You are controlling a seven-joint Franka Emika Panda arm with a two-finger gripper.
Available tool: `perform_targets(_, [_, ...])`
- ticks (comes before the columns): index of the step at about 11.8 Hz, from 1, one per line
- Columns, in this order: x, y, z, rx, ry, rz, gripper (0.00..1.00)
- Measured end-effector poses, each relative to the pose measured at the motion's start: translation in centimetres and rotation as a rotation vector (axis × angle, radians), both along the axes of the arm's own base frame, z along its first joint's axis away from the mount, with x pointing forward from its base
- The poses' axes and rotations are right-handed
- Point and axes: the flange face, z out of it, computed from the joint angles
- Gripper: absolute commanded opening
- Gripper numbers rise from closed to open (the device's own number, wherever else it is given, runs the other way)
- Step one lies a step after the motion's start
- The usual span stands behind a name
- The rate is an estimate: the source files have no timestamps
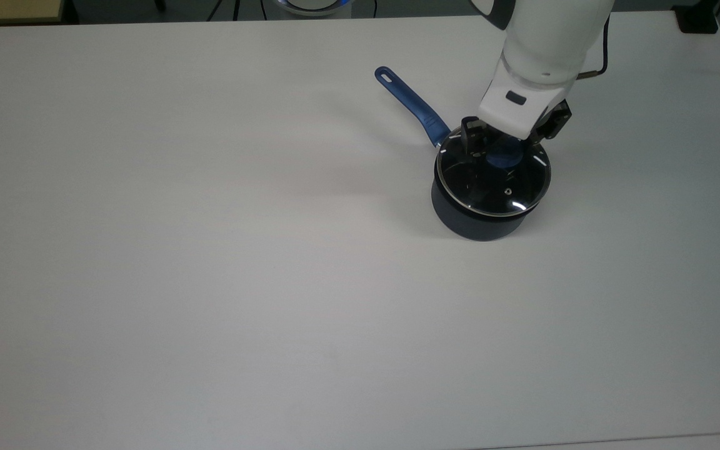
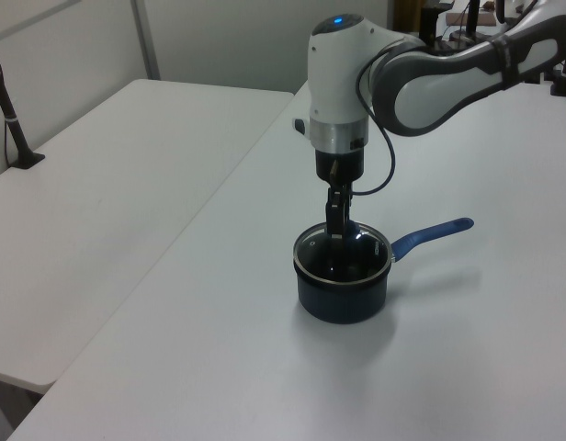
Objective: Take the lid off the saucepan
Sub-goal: 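Lift the glass lid off the saucepan and carry it beside the pan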
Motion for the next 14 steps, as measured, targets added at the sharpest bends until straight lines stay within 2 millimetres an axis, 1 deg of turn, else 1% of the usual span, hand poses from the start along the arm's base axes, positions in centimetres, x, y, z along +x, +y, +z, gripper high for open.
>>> perform_targets(2, [-0.4, -0.3, 1.1, -0.008, 0.018, 0.000, 0.34])
perform_targets(3, [-0.5, -0.8, 1.8, -0.013, 0.024, -0.006, 0.34])
perform_targets(4, [-0.3, -1.8, 2.8, -0.019, 0.024, -0.020, 0.34])
perform_targets(5, [0.0, -3.3, 3.8, -0.030, 0.027, -0.043, 0.34])
perform_targets(7, [0.8, -7.1, 5.5, -0.050, 0.026, -0.082, 0.34])
perform_targets(8, [1.4, -9.5, 6.1, -0.058, 0.025, -0.101, 0.34])
perform_targets(10, [3.1, -15.6, 6.4, -0.067, 0.027, -0.142, 0.34])
perform_targets(12, [4.5, -23.2, 6.2, -0.065, 0.035, -0.178, 0.34])
perform_targets(13, [4.9, -27.0, 6.1, -0.060, 0.040, -0.188, 0.34])
perform_targets(14, [5.0, -30.0, 5.8, -0.048, 0.048, -0.196, 0.34])
